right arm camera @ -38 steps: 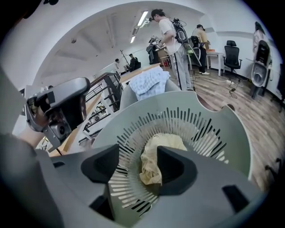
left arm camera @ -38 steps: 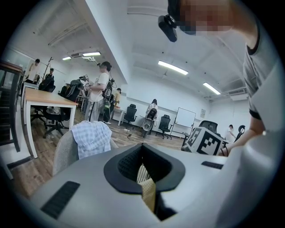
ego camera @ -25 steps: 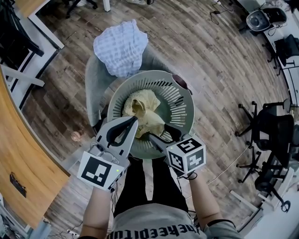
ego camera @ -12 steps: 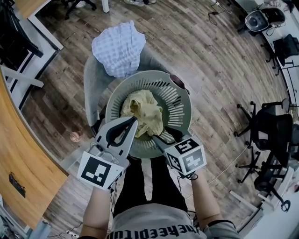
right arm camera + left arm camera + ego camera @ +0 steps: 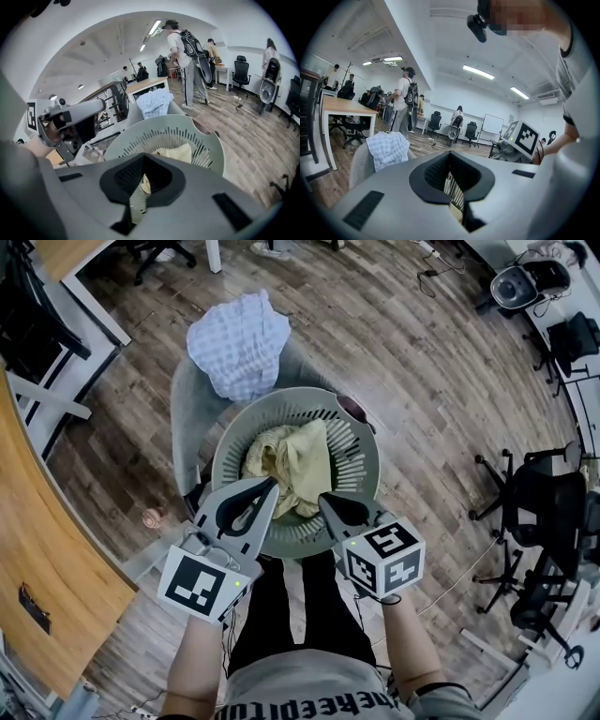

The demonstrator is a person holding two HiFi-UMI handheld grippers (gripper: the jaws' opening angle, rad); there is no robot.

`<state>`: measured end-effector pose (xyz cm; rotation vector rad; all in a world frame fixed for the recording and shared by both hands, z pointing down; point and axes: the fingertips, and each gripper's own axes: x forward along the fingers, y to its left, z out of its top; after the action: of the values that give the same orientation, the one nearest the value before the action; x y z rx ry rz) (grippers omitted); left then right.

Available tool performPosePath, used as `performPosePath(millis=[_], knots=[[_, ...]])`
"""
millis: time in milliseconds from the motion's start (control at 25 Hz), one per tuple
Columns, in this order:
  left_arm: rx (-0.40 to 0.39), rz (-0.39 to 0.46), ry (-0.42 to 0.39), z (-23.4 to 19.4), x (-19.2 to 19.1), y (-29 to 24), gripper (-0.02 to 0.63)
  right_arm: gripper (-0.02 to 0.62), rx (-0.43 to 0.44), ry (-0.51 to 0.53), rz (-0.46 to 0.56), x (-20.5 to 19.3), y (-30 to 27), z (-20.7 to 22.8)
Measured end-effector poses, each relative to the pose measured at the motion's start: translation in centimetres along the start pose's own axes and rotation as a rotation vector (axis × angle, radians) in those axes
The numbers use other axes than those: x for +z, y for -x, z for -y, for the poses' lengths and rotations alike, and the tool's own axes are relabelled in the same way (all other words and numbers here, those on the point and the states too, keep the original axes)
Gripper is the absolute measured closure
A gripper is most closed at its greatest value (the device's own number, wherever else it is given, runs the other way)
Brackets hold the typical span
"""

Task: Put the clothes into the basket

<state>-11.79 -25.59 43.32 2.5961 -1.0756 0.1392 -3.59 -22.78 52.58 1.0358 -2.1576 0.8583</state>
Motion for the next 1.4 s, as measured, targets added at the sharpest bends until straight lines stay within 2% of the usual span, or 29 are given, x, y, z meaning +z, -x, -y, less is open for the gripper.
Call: performPosePath(millis=[280, 680, 1120, 1400], knots=[[0.007, 0.014, -0.015, 1.3, 1.2, 0.2, 0.592, 0.586, 0.096, 0.02, 0.118, 2.8, 2.0, -2.2], [0.032, 0.022, -0.032, 4.0, 2.1, 1.1, 0.592, 0.586, 0.178, 0.115, 0.246, 6.1, 6.0, -4.8], [0.081, 0.036, -0.059, 8.0, 3.7, 2.8, 0.592, 0.586, 0.25, 0.2, 0.341, 7.4, 11.1, -7.1], [0.108, 0.084, -0.079, 10.3, 5.5, 3.9, 0.592, 0.586, 0.291, 0.247, 0.402, 8.3, 13.7, -8.4]])
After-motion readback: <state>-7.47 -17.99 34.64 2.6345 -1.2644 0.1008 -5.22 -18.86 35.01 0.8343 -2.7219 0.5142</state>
